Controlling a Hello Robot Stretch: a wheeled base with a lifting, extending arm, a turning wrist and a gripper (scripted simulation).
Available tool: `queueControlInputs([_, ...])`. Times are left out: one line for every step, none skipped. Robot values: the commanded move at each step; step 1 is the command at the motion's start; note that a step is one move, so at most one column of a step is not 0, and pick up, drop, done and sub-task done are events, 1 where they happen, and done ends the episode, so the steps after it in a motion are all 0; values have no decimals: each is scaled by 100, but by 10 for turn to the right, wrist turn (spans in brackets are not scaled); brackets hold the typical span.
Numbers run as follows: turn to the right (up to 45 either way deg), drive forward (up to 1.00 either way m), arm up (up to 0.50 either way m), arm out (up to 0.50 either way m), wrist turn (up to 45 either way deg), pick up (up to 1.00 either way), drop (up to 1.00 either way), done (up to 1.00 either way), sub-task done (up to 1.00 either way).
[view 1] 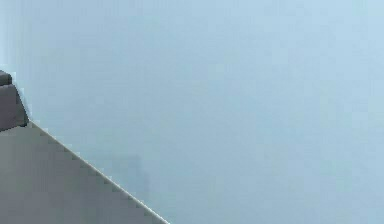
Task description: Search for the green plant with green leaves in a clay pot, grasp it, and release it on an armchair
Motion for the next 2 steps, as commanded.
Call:
queueControlInputs([0,0,0,-8,0,0,0,0,0])
queueControlInputs([0,0,0,0,0,0,0,100,0])
